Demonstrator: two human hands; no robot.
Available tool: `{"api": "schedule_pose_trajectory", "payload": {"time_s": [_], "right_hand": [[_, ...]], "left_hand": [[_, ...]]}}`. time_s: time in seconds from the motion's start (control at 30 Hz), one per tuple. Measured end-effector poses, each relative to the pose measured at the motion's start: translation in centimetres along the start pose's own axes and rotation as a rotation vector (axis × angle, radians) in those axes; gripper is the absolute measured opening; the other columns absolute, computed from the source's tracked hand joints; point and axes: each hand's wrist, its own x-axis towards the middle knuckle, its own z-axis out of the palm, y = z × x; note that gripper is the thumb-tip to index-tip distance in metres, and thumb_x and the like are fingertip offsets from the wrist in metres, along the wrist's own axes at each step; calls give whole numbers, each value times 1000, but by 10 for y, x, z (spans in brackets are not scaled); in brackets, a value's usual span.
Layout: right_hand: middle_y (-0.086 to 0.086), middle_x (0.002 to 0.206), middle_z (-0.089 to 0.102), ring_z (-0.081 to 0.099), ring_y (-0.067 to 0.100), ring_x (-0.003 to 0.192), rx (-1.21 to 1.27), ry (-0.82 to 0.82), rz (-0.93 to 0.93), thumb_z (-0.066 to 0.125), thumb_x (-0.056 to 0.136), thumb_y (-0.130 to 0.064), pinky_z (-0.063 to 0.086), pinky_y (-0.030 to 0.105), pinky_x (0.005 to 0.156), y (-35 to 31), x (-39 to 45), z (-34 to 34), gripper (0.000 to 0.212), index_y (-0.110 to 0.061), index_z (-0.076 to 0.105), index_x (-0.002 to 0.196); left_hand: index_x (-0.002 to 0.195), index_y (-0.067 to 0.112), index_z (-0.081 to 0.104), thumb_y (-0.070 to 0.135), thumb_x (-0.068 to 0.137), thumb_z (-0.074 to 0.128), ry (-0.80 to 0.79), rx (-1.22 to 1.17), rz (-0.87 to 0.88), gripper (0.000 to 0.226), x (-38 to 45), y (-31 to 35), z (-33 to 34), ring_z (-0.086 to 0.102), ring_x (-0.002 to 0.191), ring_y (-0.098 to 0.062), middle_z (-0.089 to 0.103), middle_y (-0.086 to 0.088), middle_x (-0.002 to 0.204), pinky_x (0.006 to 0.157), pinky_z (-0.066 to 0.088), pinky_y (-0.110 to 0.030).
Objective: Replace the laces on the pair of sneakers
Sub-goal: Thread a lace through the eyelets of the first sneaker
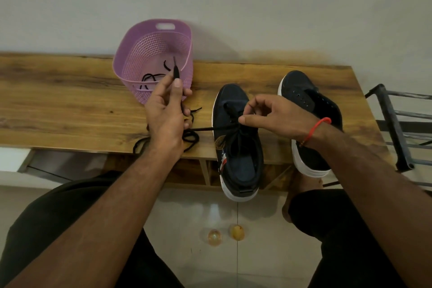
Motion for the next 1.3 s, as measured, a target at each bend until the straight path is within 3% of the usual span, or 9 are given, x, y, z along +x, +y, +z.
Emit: {"api": "schedule_pose_trajectory", "payload": {"time_s": [0.13,0.37,0.47,0.57,0.7,0.97,1.07,1.2,1.3], "right_hand": [[-7,81,52,50,7,72,-132,-8,-42,76,82,-43,47,25,66,-2,-2,4,23,-26,67,93],[-5,80,59,56,8,74,-151,-39,-39,72,89,-34,51,29,74,1,-1,4,11,-25,68,95],[-6,78,62,58,8,75,-94,-40,-26,73,88,-32,49,24,71,3,1,4,9,-25,70,93],[-6,86,70,65,9,83,-39,-30,2,73,88,-30,53,25,74,6,4,4,7,-24,73,92],[-20,75,69,62,-9,72,30,-27,19,72,89,-25,45,7,57,8,6,5,4,-23,74,91],[-20,70,67,61,-11,69,126,2,40,71,90,-24,43,4,54,11,4,7,4,-22,74,87],[-16,76,68,61,-9,71,135,-18,34,71,90,-24,44,6,57,9,2,8,5,-21,75,89],[-11,86,71,64,-1,82,113,-53,59,66,94,-31,48,18,68,7,0,2,10,-25,75,93],[-10,79,70,63,-6,74,-7,13,21,68,92,-29,47,11,61,7,0,3,4,-27,72,91]], "left_hand": [[124,15,65,27,102,59,-13,-37,98,26,1,10,2,47,53,-6,68,9,85,38,34,-17],[122,19,70,24,99,65,-158,-48,126,24,-1,12,2,42,52,-5,66,7,86,38,31,-16],[113,20,74,25,96,68,-215,130,190,18,-7,5,7,52,57,1,68,13,83,48,40,-11],[103,23,77,25,94,71,-306,414,248,11,-14,-7,11,65,81,4,74,14,90,71,51,-16],[93,29,78,31,91,72,-374,792,250,6,-22,-21,13,65,95,2,73,17,92,88,54,-25],[92,30,77,35,89,73,-375,886,276,7,-26,-26,15,64,95,-4,70,15,93,86,56,-38],[93,31,76,38,90,72,-359,915,305,9,-29,-28,16,63,93,-4,69,15,94,83,58,-38],[97,29,77,38,91,70,-363,884,292,12,-32,-32,18,64,94,-3,68,15,96,80,59,-38],[102,27,79,34,93,70,-440,846,277,14,-27,-29,16,63,97,-3,69,14,99,84,57,-34]]}}
